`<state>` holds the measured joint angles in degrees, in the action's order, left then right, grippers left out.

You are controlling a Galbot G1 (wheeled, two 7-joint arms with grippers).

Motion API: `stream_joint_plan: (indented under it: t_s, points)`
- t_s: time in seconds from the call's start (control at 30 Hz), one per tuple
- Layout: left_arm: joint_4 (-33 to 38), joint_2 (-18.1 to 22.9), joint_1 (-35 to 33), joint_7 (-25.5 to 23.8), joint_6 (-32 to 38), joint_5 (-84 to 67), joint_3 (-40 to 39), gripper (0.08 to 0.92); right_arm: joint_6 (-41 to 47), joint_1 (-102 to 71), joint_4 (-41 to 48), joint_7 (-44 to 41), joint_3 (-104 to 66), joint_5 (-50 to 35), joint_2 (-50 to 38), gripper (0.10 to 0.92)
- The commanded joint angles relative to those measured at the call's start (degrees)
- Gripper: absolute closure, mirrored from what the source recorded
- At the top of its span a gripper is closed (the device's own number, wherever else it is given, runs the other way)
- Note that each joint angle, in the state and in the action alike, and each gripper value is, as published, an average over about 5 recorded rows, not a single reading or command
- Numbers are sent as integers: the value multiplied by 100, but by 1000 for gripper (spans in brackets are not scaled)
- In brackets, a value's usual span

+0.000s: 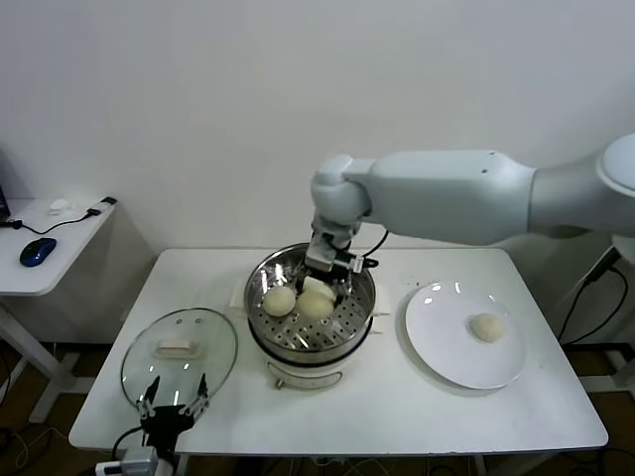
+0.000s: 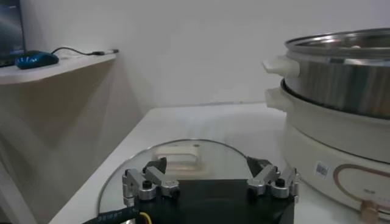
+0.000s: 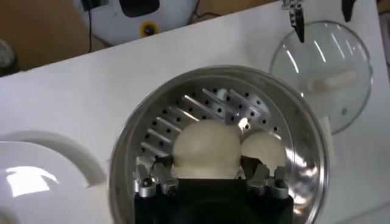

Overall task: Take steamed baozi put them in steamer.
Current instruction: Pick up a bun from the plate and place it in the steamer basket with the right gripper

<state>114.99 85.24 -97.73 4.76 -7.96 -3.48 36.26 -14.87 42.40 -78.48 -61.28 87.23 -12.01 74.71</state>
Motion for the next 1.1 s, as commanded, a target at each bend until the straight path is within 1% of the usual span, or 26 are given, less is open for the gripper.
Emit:
stream_joint_plan:
  t_s: [0.03,0.3,0.47,0.53,0.63,0.73,0.9,1.03,1.1]
  points:
    - [-18,-9,-1,5,12,-8,11,177,-158,-735,254,271,15,497,454,296]
    - [-30,10,-2,6,17,5,-11,177,-258,-943,477,245,-91,561,476,296]
    - [-51,10,-5,9,28,10,-17,177,-333,-927,562,179,-93,387,470,290]
    - [-53,10,-3,8,28,8,-17,177,-399,-896,595,147,-97,288,469,276]
    - [-50,8,-6,5,25,8,-20,177,-520,-763,610,48,-138,96,431,234]
    - [-43,11,-14,1,24,9,-22,177,-620,-482,609,-129,-215,-193,321,207]
    - [-22,15,-27,-7,33,15,-22,177,-666,265,768,-579,-172,-1037,-53,203]
    - [-2,20,-34,-12,50,24,-24,177,-473,812,1180,-926,95,-1810,-690,202]
    - [15,20,-41,-14,51,28,-26,177,-104,1035,1362,-959,302,-2039,-1152,203]
